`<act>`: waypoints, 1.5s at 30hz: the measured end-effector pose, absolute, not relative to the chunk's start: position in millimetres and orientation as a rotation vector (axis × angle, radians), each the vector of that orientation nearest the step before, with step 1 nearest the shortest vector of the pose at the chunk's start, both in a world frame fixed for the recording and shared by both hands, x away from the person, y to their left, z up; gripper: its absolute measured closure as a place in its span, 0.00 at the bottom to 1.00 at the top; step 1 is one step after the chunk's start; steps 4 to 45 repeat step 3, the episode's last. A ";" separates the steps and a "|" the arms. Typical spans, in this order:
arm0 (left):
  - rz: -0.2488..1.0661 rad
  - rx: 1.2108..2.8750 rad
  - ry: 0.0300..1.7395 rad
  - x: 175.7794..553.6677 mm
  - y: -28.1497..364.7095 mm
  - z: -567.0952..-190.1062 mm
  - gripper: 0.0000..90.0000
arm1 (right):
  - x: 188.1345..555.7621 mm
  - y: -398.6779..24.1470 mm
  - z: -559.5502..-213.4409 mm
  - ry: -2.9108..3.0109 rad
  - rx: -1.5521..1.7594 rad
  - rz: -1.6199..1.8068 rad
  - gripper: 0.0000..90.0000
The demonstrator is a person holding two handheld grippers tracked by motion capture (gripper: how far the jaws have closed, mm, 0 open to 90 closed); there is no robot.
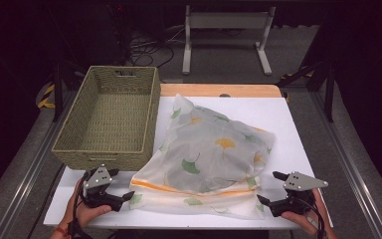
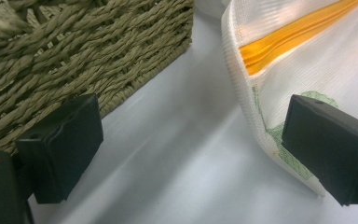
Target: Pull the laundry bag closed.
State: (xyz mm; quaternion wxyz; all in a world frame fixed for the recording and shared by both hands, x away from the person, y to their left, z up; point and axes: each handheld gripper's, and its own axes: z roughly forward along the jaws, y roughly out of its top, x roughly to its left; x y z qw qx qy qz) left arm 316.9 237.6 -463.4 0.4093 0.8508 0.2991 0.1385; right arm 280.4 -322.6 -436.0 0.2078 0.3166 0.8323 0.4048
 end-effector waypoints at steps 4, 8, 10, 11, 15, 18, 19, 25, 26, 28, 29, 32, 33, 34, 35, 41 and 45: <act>0.354 2.144 0.750 317.5 238.3 -463.1 0.07 | 278.9 -323.8 -434.5 2.310 0.881 1.126 0.08; 0.354 2.144 0.750 317.5 238.3 -463.1 0.07 | 278.9 -323.8 -434.5 2.310 0.881 1.126 0.08; 0.354 2.144 0.750 317.5 238.3 -463.1 0.07 | 278.9 -323.8 -434.5 2.310 0.881 1.126 0.08; 0.354 2.144 0.750 317.5 238.3 -463.1 0.07 | 278.9 -323.8 -434.5 2.310 0.881 1.126 0.08; 0.354 2.144 0.750 317.5 238.3 -463.1 0.07 | 278.9 -323.8 -434.5 2.310 0.881 1.126 0.08; 0.354 2.144 0.750 317.5 238.3 -463.1 0.07 | 278.9 -323.8 -434.5 2.310 0.881 1.126 0.08; 0.354 2.144 0.750 317.5 238.3 -463.1 0.07 | 278.9 -323.8 -434.5 2.310 0.881 1.126 0.08; 0.354 2.144 0.750 317.5 238.3 -463.1 0.07 | 278.9 -323.8 -434.5 2.310 0.881 1.126 0.08; 0.354 2.144 0.750 317.5 238.3 -463.1 0.07 | 278.9 -323.8 -434.5 2.310 0.881 1.126 0.08; 0.354 2.144 0.750 317.5 238.3 -463.1 0.07 | 278.9 -323.8 -434.5 2.310 0.881 1.126 0.08; 0.354 2.144 0.750 317.5 238.3 -463.1 0.07 | 278.9 -323.8 -434.5 2.310 0.881 1.126 0.08; 0.354 2.144 0.750 317.5 238.3 -463.1 0.07 | 278.9 -323.8 -434.5 2.310 0.881 1.126 0.08; 0.354 2.144 0.750 317.5 238.3 -463.1 0.07 | 278.9 -323.8 -434.5 2.310 0.881 1.126 0.08; 0.354 2.144 0.750 317.5 238.3 -463.1 0.07 | 278.9 -323.8 -434.5 2.310 0.881 1.126 0.08; 0.354 2.144 0.750 317.5 238.3 -463.1 0.07 | 278.9 -323.8 -434.5 2.310 0.881 1.126 0.08; 0.354 2.144 0.750 317.5 238.3 -463.1 0.07 | 278.9 -323.8 -434.5 2.310 0.881 1.126 0.08; 0.354 2.144 0.750 317.5 238.3 -463.1 0.07 | 278.9 -323.8 -434.5 2.310 0.881 1.126 0.08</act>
